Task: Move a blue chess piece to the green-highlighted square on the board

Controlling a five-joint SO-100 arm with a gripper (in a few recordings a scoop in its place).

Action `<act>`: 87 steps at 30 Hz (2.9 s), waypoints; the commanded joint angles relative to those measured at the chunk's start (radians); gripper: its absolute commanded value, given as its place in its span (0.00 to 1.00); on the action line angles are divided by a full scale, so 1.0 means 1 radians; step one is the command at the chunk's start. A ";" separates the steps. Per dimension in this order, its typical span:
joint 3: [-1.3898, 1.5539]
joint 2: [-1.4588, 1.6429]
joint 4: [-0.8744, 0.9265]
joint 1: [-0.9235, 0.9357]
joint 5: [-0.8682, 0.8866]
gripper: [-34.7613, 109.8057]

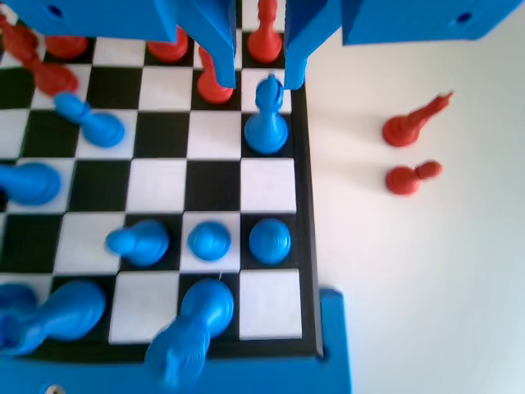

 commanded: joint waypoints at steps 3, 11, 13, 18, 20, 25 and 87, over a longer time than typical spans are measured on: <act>0.006 0.037 0.011 0.029 -0.026 0.32; 0.017 0.037 0.000 0.044 -0.044 0.32; 0.028 0.035 -0.014 0.044 -0.048 0.32; 0.052 0.028 -0.046 0.041 -0.048 0.32; 0.057 0.028 -0.052 0.040 -0.048 0.32; 0.052 0.021 -0.052 0.040 -0.048 0.32; -0.095 0.057 0.235 -0.017 -0.026 0.25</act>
